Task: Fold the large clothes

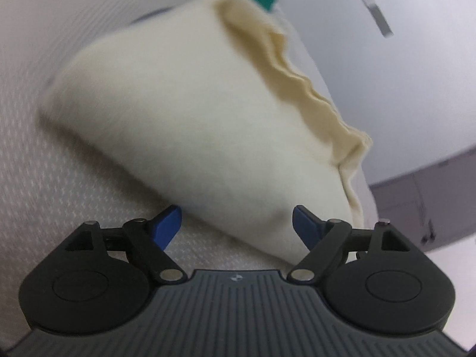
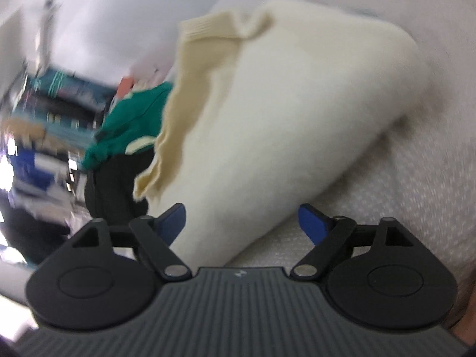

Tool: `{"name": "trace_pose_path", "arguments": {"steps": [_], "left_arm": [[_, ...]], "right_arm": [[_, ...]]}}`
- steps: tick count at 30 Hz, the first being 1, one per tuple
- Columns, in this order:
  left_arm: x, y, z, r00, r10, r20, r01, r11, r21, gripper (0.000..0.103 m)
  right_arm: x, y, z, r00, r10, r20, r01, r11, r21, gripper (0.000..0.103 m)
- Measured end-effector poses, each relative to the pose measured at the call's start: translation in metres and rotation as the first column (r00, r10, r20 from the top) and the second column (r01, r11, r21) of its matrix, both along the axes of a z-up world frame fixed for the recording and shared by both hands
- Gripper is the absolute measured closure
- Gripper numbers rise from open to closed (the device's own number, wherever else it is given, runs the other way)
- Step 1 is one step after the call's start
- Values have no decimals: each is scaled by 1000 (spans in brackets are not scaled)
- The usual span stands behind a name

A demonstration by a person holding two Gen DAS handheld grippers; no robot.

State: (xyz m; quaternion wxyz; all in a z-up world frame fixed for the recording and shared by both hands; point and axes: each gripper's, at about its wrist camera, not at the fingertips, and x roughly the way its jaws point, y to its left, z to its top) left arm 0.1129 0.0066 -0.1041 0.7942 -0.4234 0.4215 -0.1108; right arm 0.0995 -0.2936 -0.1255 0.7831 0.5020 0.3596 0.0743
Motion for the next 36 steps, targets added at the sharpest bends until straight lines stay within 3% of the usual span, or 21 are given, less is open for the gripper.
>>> {"name": "trace_pose_path", "arguments": {"steps": [4,7,9,11,14,15,17,20,28,36], "left_arm": [[4,13,-22,997,59,-44,-65,986,-157,17],[6,19,-27,994,104,-31,-108,972,-210,17],[7,20,-29,992,125,-34,-129,966,-226,18],[7,17,-27,991,130,-22,-131,972,-193,21],[5,13,-20,991,132,5,-130,983,-128,41],[3,13,-17,991,131,13,-129,985,-112,50],[-2,14,-9,991,129,36,-125,988,-95,60],[-13,17,6,990,119,73,-115,992,-56,69],[-58,28,53,981,84,173,-86,996,6,73],[-125,31,79,984,44,171,-52,998,40,73]], "right_arm": [[8,-11,-16,998,-61,-13,62,994,94,17],[14,-13,-23,995,-94,-25,96,989,113,17],[15,-12,-24,995,-102,-23,103,990,94,27],[16,-8,-20,996,-92,3,92,994,58,41],[12,-11,-15,995,-92,34,91,996,18,53],[10,-10,-13,995,-93,45,93,996,15,55],[7,-13,-12,993,-95,67,94,995,14,61],[1,-14,-6,990,-97,106,96,995,20,64],[-24,-11,33,984,-58,170,60,998,-8,64],[-73,-6,67,993,-3,114,9,999,-47,64]]}}
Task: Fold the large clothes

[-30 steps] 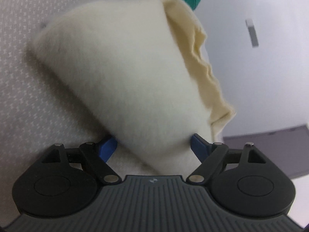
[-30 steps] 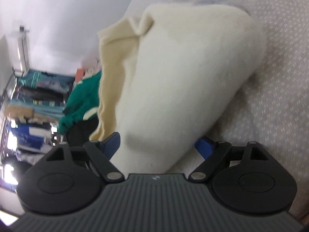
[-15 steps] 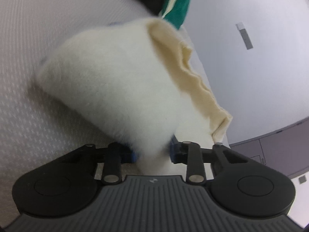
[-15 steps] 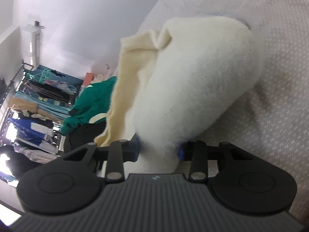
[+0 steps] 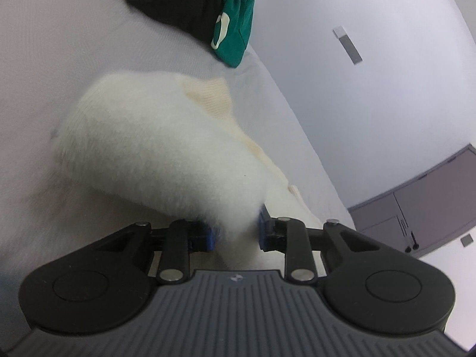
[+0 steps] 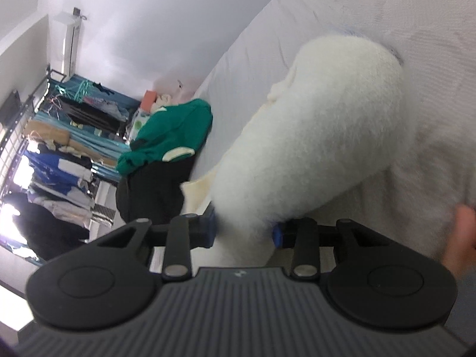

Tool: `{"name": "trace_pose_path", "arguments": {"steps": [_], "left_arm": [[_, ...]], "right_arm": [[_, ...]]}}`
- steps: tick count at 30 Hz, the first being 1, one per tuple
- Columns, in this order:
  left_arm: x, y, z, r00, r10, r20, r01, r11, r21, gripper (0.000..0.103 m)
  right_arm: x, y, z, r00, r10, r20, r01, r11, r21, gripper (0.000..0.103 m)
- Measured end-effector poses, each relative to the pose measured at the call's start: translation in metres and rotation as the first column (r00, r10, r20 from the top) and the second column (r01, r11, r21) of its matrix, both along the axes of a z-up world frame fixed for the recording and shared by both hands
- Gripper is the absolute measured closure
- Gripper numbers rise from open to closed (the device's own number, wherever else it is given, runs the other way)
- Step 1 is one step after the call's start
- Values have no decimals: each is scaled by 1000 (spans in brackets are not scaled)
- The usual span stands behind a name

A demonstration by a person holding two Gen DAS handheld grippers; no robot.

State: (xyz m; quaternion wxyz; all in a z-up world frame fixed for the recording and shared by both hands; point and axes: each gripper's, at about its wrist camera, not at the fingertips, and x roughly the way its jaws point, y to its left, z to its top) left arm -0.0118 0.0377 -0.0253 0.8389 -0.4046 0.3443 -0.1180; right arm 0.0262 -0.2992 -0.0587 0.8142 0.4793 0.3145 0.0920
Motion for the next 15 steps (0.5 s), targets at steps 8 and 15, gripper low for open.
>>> {"name": "trace_pose_path", "arguments": {"steps": [8,15], "left_arm": [[-34,3,5,999,-45,-12,45,999,7,72],[2,0,22,995,-103,12,103,994,42,65]], "right_arm": [[-31,-3,3,999,19,-45,-18,1000,23,64],[-4,-6,10,1000,6,-26,-5,999,54,57]]}}
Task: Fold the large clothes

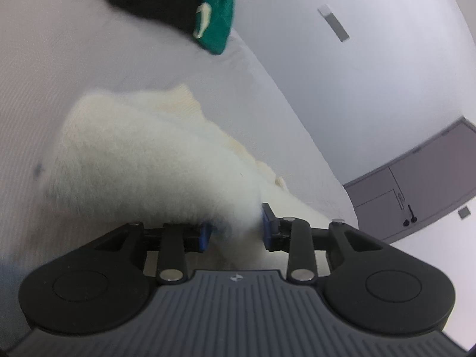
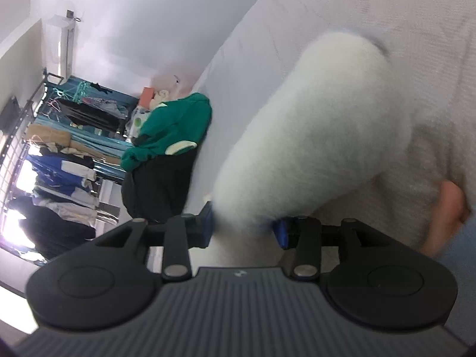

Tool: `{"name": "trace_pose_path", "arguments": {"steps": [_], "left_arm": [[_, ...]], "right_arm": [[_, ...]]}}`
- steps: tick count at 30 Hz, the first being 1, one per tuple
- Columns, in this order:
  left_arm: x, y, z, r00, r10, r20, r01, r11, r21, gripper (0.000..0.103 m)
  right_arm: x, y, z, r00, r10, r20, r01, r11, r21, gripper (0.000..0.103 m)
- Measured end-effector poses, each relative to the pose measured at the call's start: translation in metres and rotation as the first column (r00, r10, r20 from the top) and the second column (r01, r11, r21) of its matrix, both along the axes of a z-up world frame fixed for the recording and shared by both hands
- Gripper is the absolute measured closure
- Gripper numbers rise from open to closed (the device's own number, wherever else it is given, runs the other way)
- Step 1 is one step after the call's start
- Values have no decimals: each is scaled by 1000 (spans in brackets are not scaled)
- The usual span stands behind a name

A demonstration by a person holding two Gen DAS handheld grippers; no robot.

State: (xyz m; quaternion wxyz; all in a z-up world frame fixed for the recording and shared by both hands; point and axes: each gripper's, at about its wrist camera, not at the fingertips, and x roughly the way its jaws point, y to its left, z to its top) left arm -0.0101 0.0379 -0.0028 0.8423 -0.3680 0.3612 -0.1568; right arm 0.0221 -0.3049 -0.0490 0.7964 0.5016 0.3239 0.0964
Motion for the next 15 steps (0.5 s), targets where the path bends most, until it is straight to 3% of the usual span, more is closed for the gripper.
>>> {"name": "trace_pose_path", "arguments": {"steps": [4,10,15], "left_arm": [[33,-1,12,1000,-2,7,2,1000,18,61],[100,-12,21,1000,-4,14,3,998,69,51],[156,-25,15,999,-7,47,-2,981,192,37]], "right_arm": [[28,-1,8,999,10,37,-10,1000,18,50],[84,0,7,999,-5,37,4,1000,16,50],[130,-5,-10,999,-36,7,36,999,-28,51]]}}
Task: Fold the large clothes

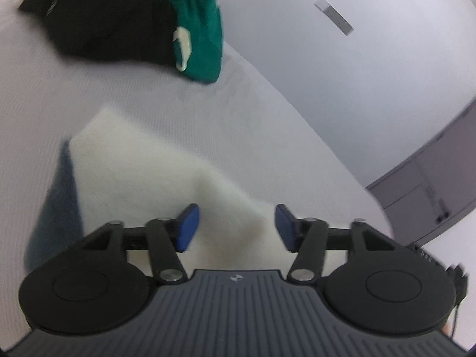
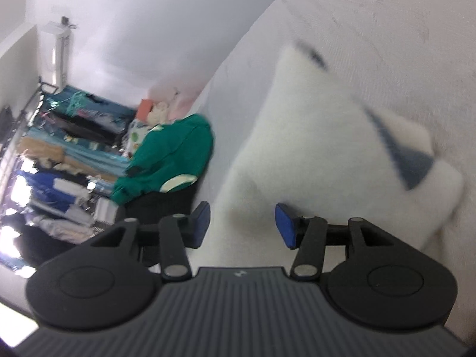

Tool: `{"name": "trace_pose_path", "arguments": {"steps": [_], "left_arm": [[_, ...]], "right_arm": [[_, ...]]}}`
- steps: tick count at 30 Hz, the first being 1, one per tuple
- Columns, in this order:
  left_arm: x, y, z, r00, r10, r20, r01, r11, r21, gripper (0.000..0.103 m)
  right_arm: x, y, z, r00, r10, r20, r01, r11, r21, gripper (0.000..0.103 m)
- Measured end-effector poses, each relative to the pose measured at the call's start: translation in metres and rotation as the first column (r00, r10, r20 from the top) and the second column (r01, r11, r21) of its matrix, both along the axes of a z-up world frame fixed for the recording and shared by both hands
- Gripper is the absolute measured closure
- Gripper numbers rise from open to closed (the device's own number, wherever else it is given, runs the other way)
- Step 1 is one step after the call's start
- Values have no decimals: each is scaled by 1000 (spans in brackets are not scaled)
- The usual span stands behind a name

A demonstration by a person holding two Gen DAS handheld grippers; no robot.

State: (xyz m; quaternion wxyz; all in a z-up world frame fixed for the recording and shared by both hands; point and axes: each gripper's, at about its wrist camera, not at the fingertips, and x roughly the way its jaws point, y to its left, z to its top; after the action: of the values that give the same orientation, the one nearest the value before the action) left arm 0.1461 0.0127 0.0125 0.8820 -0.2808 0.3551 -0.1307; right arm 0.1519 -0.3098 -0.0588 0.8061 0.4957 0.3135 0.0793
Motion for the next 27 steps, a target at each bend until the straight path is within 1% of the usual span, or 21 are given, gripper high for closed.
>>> {"name": "trace_pose_path", "arguments": {"steps": [3,4,6,9,12,14,17,18,19,21,25,27], "left_arm": [[28,-9,-16,1000,-10,-22,11,997,70,36],[36,-10,-23,999,-9,-34,11,997,83,36],[50,-10,-35,999,-12,-33,16,995,101,36],[65,-13,-46,1000,-20,-11,21,988,154,36],[78,-21,-57,1000,-30,-8,31,977,213,36],[84,-27,-64,999,-36,-8,37,968,247,36],[91,-32,-73,999,-35,-3,35,962,269,35],[93,-34,-75,999,-33,-1,32,960,279,35],[93,-35,-76,999,-35,2,32,957,288,35],[94,-36,-77,999,-34,10,30,957,290,35],[93,-35,-76,999,-37,21,30,957,289,34],[88,-36,-74,999,-40,33,29,956,292,34]], "right_arm": [[27,-1,-17,999,-19,-37,17,999,-40,51],[33,-1,-23,999,-19,-47,17,999,-43,55],[45,1,-30,999,-9,-44,6,998,-68,54],[57,6,-33,999,29,-23,-31,991,-128,55],[69,17,-31,996,83,-27,-87,965,-246,55],[76,26,-31,993,118,-23,-119,938,-327,55],[82,38,-34,986,166,-17,-156,879,-451,55],[84,44,-35,983,182,-11,-163,852,-497,55],[85,48,-36,982,190,-5,-164,834,-526,55],[87,50,-38,980,197,8,-158,812,-562,55],[87,50,-39,979,203,21,-152,794,-589,55],[84,49,-39,979,200,29,-145,794,-591,55]]}}
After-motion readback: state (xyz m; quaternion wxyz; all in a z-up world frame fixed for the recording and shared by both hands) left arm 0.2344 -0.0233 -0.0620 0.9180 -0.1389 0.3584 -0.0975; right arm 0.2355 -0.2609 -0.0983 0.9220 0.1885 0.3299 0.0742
